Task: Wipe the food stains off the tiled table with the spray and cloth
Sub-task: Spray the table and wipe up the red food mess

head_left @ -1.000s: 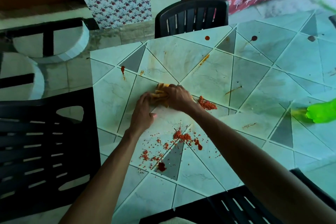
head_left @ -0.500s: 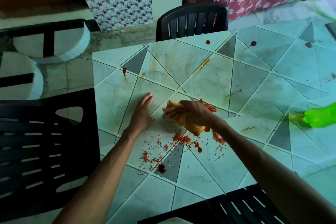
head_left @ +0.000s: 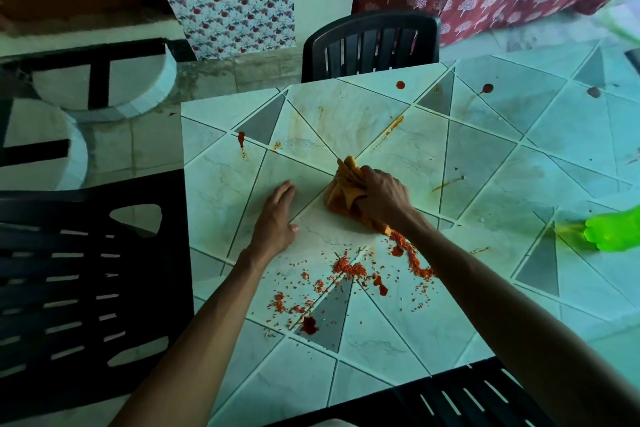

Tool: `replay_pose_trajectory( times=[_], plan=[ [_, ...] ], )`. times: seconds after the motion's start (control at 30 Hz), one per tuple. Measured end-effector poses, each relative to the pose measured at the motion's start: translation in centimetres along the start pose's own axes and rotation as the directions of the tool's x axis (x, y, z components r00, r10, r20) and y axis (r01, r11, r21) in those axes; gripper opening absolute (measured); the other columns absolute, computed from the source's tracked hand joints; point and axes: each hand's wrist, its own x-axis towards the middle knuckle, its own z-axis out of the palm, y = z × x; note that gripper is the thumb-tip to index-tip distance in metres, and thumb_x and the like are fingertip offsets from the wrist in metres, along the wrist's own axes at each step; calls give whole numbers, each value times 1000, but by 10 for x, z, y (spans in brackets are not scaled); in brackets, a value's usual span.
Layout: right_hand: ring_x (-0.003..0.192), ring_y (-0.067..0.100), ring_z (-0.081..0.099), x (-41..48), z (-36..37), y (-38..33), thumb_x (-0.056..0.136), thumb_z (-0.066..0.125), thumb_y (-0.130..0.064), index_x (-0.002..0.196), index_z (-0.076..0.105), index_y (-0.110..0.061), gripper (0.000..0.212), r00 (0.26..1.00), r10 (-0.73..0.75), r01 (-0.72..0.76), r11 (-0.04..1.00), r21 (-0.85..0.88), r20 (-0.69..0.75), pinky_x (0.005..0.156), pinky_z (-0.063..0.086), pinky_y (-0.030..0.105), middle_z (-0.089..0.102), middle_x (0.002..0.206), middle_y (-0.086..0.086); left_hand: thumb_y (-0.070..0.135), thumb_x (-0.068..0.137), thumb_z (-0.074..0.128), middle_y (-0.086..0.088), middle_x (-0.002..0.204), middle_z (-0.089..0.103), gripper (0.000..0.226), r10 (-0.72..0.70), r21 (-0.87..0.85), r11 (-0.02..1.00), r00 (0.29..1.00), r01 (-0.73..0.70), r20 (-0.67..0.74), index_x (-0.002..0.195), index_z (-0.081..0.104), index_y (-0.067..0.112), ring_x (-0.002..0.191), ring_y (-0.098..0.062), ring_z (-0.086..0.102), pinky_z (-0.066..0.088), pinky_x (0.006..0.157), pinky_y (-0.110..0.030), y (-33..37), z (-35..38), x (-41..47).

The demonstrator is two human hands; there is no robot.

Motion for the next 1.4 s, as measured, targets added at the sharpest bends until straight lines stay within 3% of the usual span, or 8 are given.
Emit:
replay_pose_trajectory(
  times=[0.13, 0.33, 0.53, 0.73, 1.0, 1.17, 1.3, 1.4],
  plan=[
    [75, 24, 55, -23, 10, -8, 94, 64, -33, 137, 42, -15, 51, 995, -103, 103, 993, -61, 8, 61, 48, 35, 62, 106, 10, 1, 79, 76, 3, 163, 16, 92, -2, -3, 1000, 1000, 2, -4, 155, 23, 12, 149, -17, 18, 24, 118, -26, 2, 0, 0],
    [95, 26, 70, -21, -23, -8, 95, 66, -32, 131, 61, -27, 37, 976, -145, 173, 970, 174, -162, 72, 57, 37, 71, 120, 4, 2, 80, 75, 2, 163, 15, 93, -7, 5, 1000, 1000, 7, -7, 155, 22, 12, 149, -16, 15, 19, 117, -25, 2, 0, 0],
    [103, 31, 65, 42, -75, 20, 91, 70, -25, 128, 63, -22, 38, 967, -46, 89, 983, 163, -251, 78, 54, 40, 70, 116, 11, 2, 78, 77, -6, 161, 21, 92, 28, 53, 998, 999, -26, -32, 153, 25, 7, 148, -21, 20, 17, 118, -23, 0, 3, 3],
    [117, 36, 58, 80, -64, 51, 95, 55, -8, 134, 60, -19, 41, 979, 104, -64, 974, 215, -176, 84, 46, 38, 63, 130, 15, 2, 79, 76, -3, 162, 18, 92, 28, 37, 999, 998, -26, -51, 154, 24, 11, 148, -19, 18, 19, 119, -26, -1, 5, 3],
    [101, 21, 63, 38, -4, -8, 94, 54, -2, 131, 61, -22, 43, 988, -152, 148, 977, 155, 16, 74, 46, 28, 66, 120, 6, 0, 77, 77, 2, 160, 25, 91, -2, -87, 996, 1000, 3, 17, 153, 29, 14, 145, -15, 25, 27, 117, -26, -7, -7, 3],
    [110, 25, 67, -21, 27, -36, 89, 62, -1, 131, 63, -18, 45, 924, -359, 338, 927, 165, 128, 88, 57, 39, 68, 126, 6, -20, 73, 64, 3, 154, 38, 84, 60, -86, 995, 996, -53, 71, 147, 43, 15, 140, -7, 34, 22, 102, 1, -23, -27, 9],
    [114, 22, 65, -41, 28, -40, 88, 62, -3, 128, 65, -19, 44, 872, -456, 434, 889, 150, 179, 90, 55, 43, 69, 126, 1, -6, 77, 74, -3, 146, 47, 72, 66, -19, 998, 997, -66, 30, 142, 48, 10, 135, -16, 43, 25, 107, -11, -26, -35, 10],
    [107, 20, 67, -33, 13, -34, 89, 65, -4, 124, 67, -19, 38, 900, -421, 399, 900, 175, 115, 87, 57, 41, 70, 120, 2, 1, 79, 75, -8, 140, 50, 62, 72, 53, 996, 996, -69, -52, 137, 52, 6, 130, -23, 45, 30, 107, -18, -36, -36, -1]
  ],
)
